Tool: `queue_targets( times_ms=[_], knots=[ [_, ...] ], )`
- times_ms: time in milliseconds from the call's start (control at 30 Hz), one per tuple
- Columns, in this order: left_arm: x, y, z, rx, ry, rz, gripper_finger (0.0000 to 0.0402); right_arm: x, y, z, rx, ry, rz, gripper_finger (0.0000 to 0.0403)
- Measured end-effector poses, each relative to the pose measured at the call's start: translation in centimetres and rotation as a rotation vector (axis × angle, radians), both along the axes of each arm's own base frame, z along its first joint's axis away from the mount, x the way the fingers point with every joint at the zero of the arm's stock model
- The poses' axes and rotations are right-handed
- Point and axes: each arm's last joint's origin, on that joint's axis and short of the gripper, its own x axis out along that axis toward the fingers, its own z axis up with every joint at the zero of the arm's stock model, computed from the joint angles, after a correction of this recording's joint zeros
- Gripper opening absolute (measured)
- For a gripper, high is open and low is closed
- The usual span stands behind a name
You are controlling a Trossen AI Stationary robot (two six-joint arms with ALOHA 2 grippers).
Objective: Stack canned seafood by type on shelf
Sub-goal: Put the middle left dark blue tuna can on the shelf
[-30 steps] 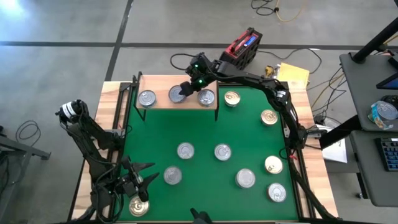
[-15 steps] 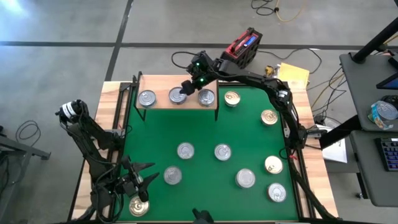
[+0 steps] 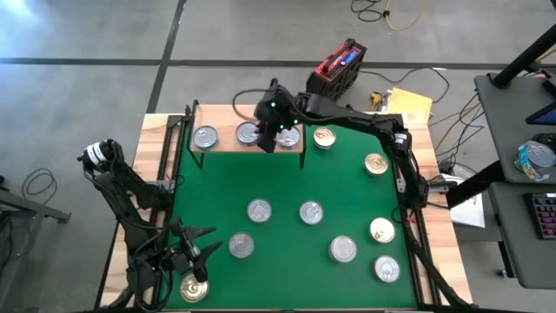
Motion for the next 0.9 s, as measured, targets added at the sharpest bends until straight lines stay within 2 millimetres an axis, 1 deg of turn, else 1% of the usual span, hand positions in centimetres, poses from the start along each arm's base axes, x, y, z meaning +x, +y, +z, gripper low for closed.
queue_targets(
  times_ms=[67, 100, 233, 333, 433, 600, 733, 900],
  knots=[
    [0.0, 0.0, 0.0, -0.005, -0.002, 0.000, 0.0187, 0.4, 1.1, -0.4, -0.094, 0.039, 0.060, 0.0028],
    [0.0, 0.0, 0.0, -0.005, -0.002, 0.000, 0.0187, 0.5, 1.6, -0.6, -0.125, 0.050, 0.088, 0.0020],
    [0.0, 0.0, 0.0, -0.005, -0.002, 0.000, 0.0187, 1.1, 3.5, -0.9, -0.195, 0.077, 0.160, 0.0010],
    [0.0, 0.0, 0.0, -0.005, -0.002, 0.000, 0.0187, 1.1, 4.3, -1.4, -0.227, 0.121, 0.171, 0.0009],
    [0.0, 0.0, 0.0, -0.005, -0.002, 0.000, 0.0187, 1.2, 4.7, -2.3, -0.233, 0.149, 0.179, 0.0009],
    [0.0, 0.0, 0.0, -0.005, -0.002, 0.000, 0.0187, 1.6, 4.7, -3.3, -0.277, 0.134, 0.139, 0.0009],
    [0.0, 0.0, 0.0, -0.005, -0.002, 0.000, 0.0187, 1.7, 4.6, -3.8, -0.295, 0.127, 0.131, 0.0009],
    [0.0, 0.0, 0.0, -0.005, -0.002, 0.000, 0.0187, 1.9, 4.6, -3.9, -0.300, 0.110, 0.128, 0.0009]
  ],
)
